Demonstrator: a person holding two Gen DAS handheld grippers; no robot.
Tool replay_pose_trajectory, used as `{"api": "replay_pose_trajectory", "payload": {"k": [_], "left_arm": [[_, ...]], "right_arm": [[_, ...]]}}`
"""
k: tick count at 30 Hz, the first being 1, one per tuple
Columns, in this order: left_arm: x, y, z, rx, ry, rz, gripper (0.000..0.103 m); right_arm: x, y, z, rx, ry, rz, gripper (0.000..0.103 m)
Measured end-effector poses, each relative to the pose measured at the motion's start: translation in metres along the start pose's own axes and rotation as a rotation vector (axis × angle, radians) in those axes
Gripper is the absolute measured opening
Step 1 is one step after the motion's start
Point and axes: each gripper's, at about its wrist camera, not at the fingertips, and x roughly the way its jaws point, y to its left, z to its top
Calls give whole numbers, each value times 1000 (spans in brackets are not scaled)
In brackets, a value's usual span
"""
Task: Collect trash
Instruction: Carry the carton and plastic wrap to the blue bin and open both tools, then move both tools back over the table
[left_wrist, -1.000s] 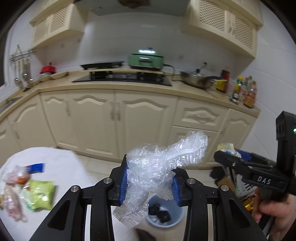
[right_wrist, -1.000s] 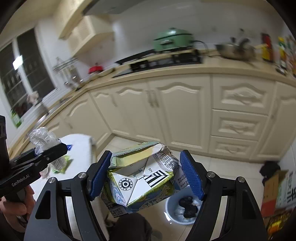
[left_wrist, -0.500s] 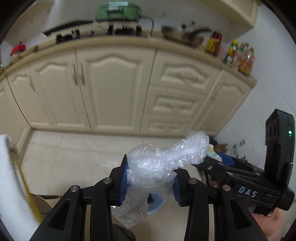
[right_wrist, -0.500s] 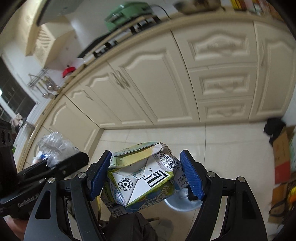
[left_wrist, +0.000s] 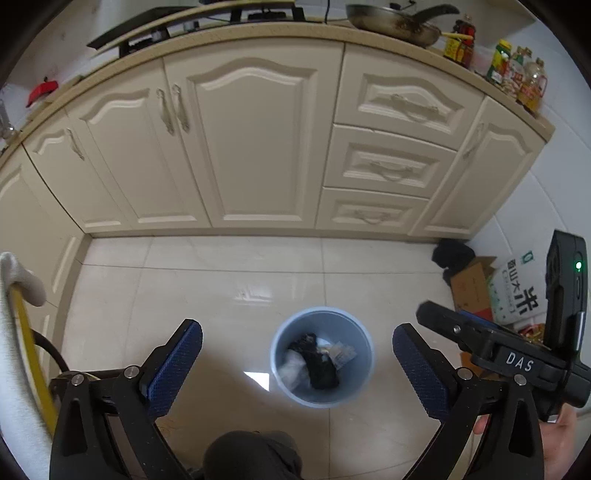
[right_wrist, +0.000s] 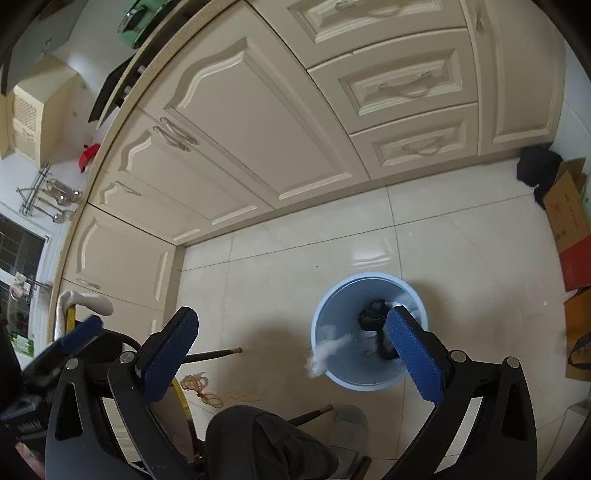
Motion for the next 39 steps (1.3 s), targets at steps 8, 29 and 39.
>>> {"api": "replay_pose_trajectory", "payload": {"k": [8,29,39], "left_arm": [[-73,18,-44,-28,-109,16,102],[-369,121,-237,-188,-509,141,102],[-466,157,-347,-345,-638,283,102]], "right_arm": [[-19,22,-5,-12,-28,-31,103],[-137,257,-55,-438,-261,95,103],[-171,373,-112,-661,-329,217,103]]}}
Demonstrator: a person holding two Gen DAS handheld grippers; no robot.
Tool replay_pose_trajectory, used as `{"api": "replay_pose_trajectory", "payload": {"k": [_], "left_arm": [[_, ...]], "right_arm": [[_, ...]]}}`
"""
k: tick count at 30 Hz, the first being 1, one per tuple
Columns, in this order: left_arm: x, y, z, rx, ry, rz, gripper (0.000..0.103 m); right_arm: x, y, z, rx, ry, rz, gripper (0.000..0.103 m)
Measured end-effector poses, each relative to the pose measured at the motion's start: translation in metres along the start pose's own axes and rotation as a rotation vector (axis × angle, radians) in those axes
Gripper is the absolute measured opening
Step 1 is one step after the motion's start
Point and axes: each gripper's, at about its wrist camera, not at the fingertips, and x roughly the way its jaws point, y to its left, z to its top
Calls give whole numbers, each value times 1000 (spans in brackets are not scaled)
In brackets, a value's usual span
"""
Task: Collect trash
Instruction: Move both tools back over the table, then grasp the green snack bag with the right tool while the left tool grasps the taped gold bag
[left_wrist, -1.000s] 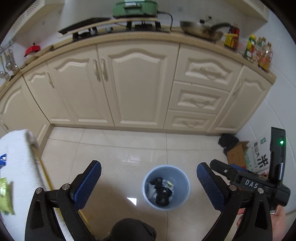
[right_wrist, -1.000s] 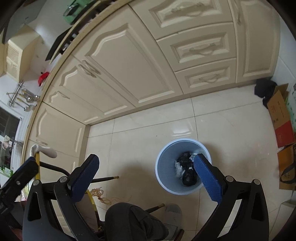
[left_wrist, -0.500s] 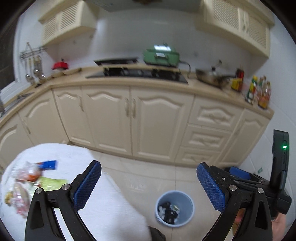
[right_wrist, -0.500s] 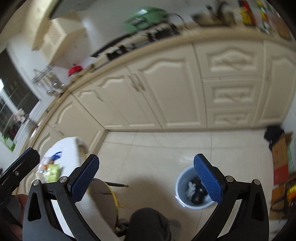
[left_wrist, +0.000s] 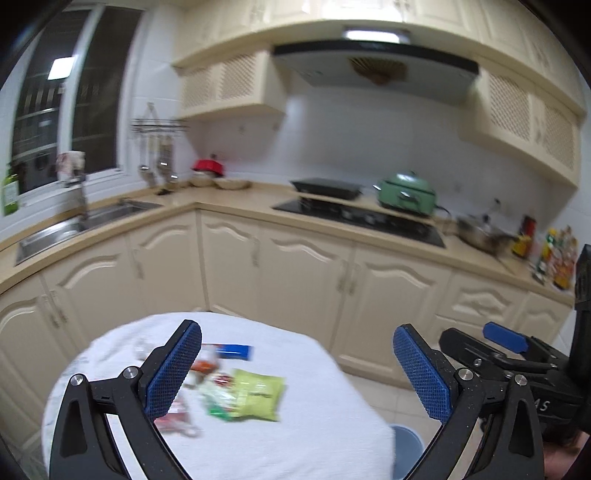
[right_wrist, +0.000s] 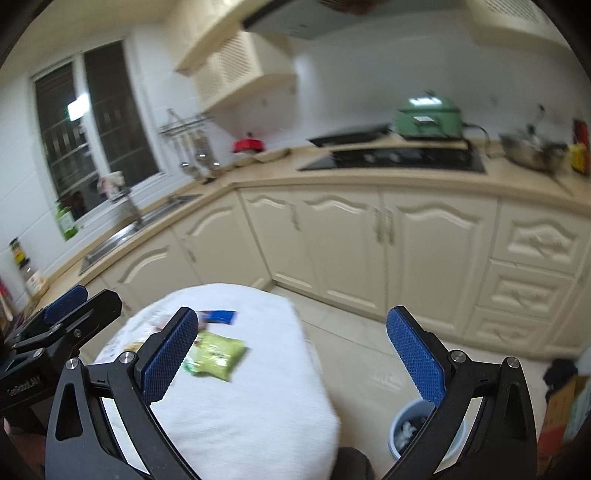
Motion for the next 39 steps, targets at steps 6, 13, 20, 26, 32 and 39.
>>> {"api": "replay_pose_trajectory", "payload": {"k": [6,13,20,26,32,39], "left_arm": [[-60,33,-17,-50,-62,115,102],[-103,48,-44,-97,-67,235,102],[-98,60,-56,-135,-22,304,102],[-66,77,-55,-167,63,309,102],[-18,81,-47,-171,145,284,102],[51,107,-36,-212,218,304,102]], "right_arm": [[1,62,3,-101,-16,83,103],[11,120,-7,-221,-3,142,103],[32,144,-19,-264,44,170,103],[66,150,-32,-280,131,149,103],[107,140,-46,-264,222,120,103],[148,125,-60,-249,307,101,103]]}}
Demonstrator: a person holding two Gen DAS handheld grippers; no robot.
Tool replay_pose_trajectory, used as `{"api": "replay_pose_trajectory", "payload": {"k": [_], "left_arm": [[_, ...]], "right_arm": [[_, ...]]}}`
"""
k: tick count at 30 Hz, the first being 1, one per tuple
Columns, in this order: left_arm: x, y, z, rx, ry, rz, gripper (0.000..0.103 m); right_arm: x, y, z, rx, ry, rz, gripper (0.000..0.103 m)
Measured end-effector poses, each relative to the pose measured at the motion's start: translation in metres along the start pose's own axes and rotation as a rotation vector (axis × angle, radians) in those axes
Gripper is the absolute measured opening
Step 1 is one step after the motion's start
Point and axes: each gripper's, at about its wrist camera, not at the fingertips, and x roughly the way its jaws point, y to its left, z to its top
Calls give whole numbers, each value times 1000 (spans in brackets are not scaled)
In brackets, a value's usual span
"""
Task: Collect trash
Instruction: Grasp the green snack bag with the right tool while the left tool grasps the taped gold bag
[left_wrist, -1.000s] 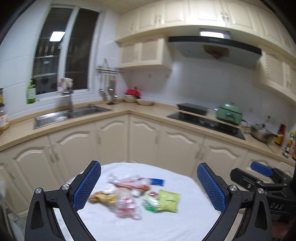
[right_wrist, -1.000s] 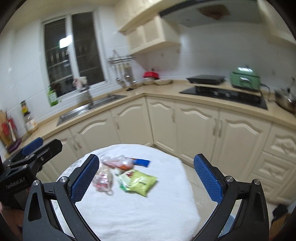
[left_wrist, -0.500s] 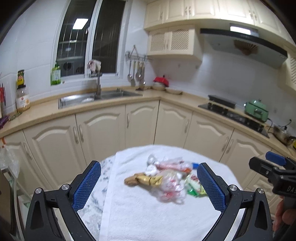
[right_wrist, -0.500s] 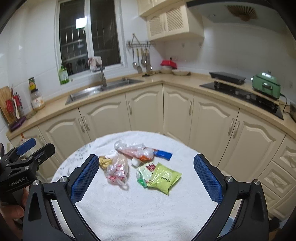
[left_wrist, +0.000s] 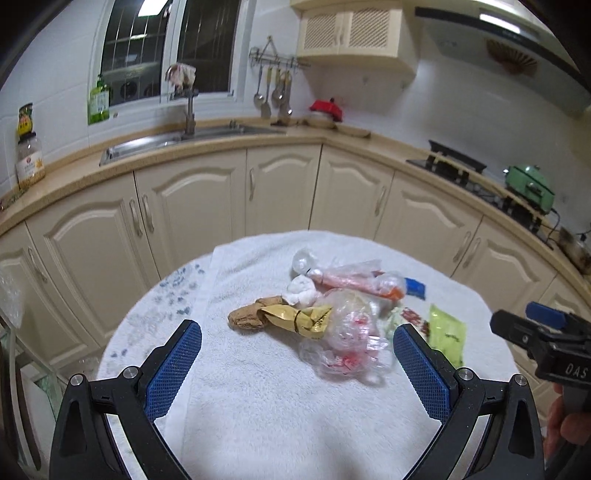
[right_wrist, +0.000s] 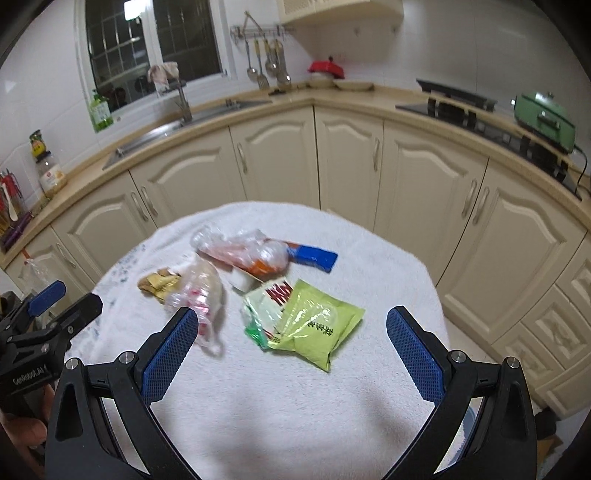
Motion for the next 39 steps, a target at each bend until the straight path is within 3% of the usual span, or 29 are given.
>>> {"api": "replay_pose_trajectory", "payload": {"k": [13,17,23,25,30,32,33,34,36,37,39], "left_arm": [[146,-7,41,-68,148,47,100],[186,-1,54,-112,180,-14,91],[221,-5,79,-83,174,-101,63],[232,-5,86,-87,178,-108,64],[260,-1,109,-98,188,-94,88],[267,1,117,-100,181,-89,98],[274,0,121,-106,177,-94,98],[282,0,125,-114,178,-108,95],[293,-2,129,-95,150,-90,73],[293,-1,125,-72,145,-69,66],[307,1,130,-92,169,-103,56]], "right_arm": [[78,-19,-7,59,137,7,103],[101,-21,-9,66,172,12,103],[115,-23,-15,72,191,33,78],[112,-23,-15,68,193,58,68],[105,-29,-20,91,198,69,69],[101,-31,-23,103,199,67,75],[101,-30,-23,98,200,66,76],[102,-29,-23,93,202,65,77],[103,-25,-26,53,196,48,76],[103,-23,-26,44,195,39,69],[102,-22,-26,45,197,62,57]]}}
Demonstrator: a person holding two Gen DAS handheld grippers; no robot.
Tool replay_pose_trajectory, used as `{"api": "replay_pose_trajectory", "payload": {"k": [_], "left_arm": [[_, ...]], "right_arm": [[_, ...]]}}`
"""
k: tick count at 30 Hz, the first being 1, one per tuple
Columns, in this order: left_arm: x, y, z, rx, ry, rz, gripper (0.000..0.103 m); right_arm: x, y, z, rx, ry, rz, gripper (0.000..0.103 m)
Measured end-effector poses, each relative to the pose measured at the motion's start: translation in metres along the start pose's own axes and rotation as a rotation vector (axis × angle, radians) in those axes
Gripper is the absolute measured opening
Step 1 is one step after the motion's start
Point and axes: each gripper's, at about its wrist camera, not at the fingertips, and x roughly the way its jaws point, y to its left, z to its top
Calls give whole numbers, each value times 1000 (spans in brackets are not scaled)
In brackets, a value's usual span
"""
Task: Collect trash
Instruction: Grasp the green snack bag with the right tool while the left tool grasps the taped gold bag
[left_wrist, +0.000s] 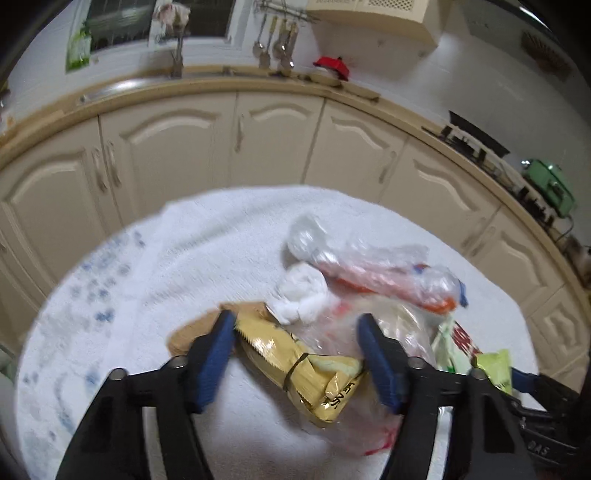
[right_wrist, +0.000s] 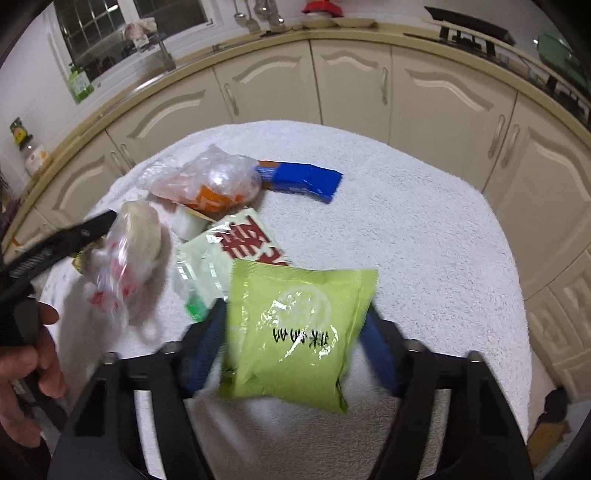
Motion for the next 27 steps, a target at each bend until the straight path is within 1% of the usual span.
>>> {"api": "replay_pose_trajectory", "payload": {"k": [1,3,4,5,7,8,9,10,11,12,13,14,15,17,18,20,22,24,25,26,27], "left_arm": [[4,3,4,-9,0,-5,54],[9,7,10,-7,-6,-8,46],[9,10,10,-12,-7,-19,44],[9,14,11,-13,-7,-29,42],[6,17,9,13,-5,-30,41],[4,15,5,32,2,-22,44],[4,15,5,50,7,-12,44],[-2,13,-5,60,7,-5,44],[3,12,1,65,6,5,45],[-5,13,-13,67,5,10,47],[-4,12,-11,61,7,15,49],[-6,11,-12,51,8,18,54],[-8,10,-11,35,2,20,62],[-18,8,-16,20,-38,45,73],[-27,7,-29,20,-57,61,74],[-22,8,-29,23,-53,82,75],[-8,7,-33,24,-12,106,75],[1,7,-36,16,11,93,77],[7,2,-34,22,14,97,76],[11,-3,-34,38,22,110,74],[16,-6,-39,62,23,125,73]], "right_arm": [[-1,1,-1,-4,1,3,51],[-3,3,-4,-16,0,14,43],[-4,3,-5,-18,4,15,39],[-4,4,-8,-24,8,6,39],[-7,4,-12,-26,11,5,39],[-9,4,-15,-26,12,5,41],[-10,4,-16,-24,10,3,42],[-10,4,-17,-31,10,0,42],[-10,4,-16,-35,9,-4,42],[-10,4,-15,-34,8,-7,43],[-9,4,-14,-32,8,-7,43],[-9,4,-12,-30,9,-7,44],[-9,4,-11,-33,10,-6,44],[-9,4,-13,-32,14,-6,44],[-10,3,-14,-28,15,-3,44],[-12,1,-17,-22,13,3,44],[-12,0,-17,-20,8,7,44],[-11,0,-15,-16,-1,5,44],[-10,-1,-14,-15,-6,4,44],[-9,-1,-13,-14,-13,4,44],[-8,-1,-12,-17,-17,3,43]]}}
